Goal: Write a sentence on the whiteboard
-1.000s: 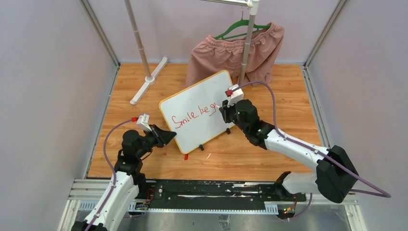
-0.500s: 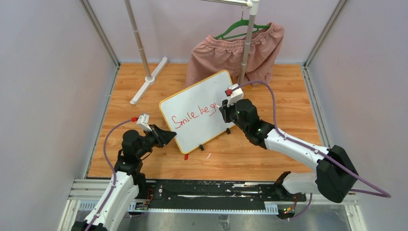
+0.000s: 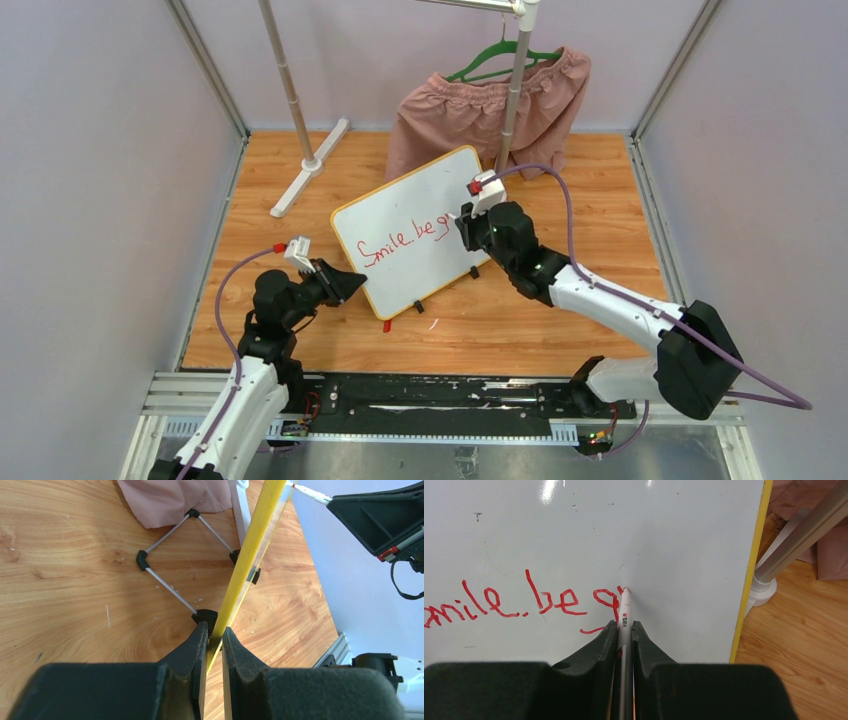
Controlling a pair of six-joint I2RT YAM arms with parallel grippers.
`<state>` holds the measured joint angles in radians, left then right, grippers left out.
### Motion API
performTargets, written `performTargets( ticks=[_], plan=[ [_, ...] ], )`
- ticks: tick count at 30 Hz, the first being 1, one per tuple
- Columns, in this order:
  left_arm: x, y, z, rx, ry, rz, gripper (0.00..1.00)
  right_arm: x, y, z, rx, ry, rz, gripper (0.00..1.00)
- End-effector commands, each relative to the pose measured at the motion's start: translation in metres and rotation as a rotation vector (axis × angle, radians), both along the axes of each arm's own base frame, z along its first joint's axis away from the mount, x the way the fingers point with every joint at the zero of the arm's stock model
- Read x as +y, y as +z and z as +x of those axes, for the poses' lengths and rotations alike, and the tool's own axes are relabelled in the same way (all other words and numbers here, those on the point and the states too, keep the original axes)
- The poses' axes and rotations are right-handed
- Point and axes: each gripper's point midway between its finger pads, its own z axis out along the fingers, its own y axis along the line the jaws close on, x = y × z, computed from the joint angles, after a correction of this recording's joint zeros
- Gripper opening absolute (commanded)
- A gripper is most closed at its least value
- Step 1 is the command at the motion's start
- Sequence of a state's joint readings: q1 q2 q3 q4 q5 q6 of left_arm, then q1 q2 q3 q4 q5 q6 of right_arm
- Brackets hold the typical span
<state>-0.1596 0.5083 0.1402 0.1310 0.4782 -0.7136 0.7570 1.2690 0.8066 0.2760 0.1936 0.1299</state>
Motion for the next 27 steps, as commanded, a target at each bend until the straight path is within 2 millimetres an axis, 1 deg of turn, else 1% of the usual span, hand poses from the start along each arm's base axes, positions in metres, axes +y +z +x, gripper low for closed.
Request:
performTargets(
  ticks=[1, 5, 10, 13, 15, 18, 23, 27],
  plan=[
    [0.001, -0.001, 0.0, 0.017, 0.006, 0.008, 0.0, -0.007, 0.016, 0.013, -0.043, -0.048, 0.002, 0.0],
    [0.001, -0.001, 0.0, 0.017, 0.006, 0.008, 0.0, -0.011, 0.017, 0.014, -0.044, -0.055, 0.002, 0.0],
    [0.001, 0.0, 0.0, 0.017, 0.006, 0.008, 0.0, -0.01, 0.016, 0.013, -0.041, -0.045, 0.007, 0.0],
    [0.001, 0.0, 0.0, 0.017, 0.005, 0.008, 0.0, -0.01, 0.024, 0.009, -0.062, -0.032, 0.04, 0.0],
    [0.001, 0.0, 0.0, 0.016, 0.005, 0.008, 0.0, -0.013, 0.031, 0.006, -0.078, -0.034, 0.058, 0.0],
    [0.001, 0.0, 0.0, 0.014, 0.006, 0.009, 0.0, -0.018, 0.035, 0.005, -0.087, -0.047, 0.056, 0.0],
    [0.001, 0.0, 0.0, 0.013, 0.006, 0.009, 0.0, -0.025, 0.025, 0.006, -0.064, -0.072, 0.036, 0.0],
    [0.001, 0.001, 0.0, 0.013, 0.006, 0.009, 0.0, -0.025, 0.018, 0.007, -0.045, -0.076, 0.032, 0.0]
  ],
)
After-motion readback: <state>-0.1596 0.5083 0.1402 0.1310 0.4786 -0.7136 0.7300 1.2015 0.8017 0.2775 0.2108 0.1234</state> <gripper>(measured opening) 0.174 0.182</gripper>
